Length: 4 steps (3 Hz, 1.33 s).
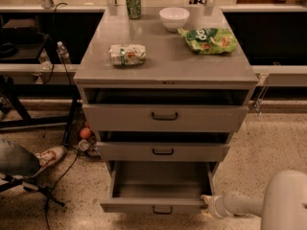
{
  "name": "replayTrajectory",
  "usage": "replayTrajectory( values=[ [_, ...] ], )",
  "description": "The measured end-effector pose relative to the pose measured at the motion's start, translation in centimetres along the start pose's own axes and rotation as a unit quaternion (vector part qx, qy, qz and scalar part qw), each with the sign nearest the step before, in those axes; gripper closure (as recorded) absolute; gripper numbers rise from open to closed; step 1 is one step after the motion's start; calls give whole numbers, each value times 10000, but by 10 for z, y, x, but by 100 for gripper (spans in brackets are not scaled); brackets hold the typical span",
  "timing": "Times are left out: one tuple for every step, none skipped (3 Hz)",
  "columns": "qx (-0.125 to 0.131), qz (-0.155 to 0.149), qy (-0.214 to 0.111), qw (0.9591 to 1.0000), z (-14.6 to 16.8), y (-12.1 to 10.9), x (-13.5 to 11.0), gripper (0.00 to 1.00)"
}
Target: Open bottom drawer
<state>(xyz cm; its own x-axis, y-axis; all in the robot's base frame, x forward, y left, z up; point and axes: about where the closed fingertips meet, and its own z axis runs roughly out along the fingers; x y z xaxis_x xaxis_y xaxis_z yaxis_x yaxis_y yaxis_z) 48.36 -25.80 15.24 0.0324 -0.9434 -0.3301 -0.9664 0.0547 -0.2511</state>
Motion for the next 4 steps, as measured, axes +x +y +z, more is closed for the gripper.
replayTrajectory(
  values=[
    [0, 0, 0, 10000, -5, -1, -2, 100],
    [-107, 201, -126, 9997, -7, 42, -3, 100],
    [-108, 201, -127, 9997, -11, 39, -6, 100],
    [-146, 234, -149, 9995, -13, 48, -7, 97]
  ],
)
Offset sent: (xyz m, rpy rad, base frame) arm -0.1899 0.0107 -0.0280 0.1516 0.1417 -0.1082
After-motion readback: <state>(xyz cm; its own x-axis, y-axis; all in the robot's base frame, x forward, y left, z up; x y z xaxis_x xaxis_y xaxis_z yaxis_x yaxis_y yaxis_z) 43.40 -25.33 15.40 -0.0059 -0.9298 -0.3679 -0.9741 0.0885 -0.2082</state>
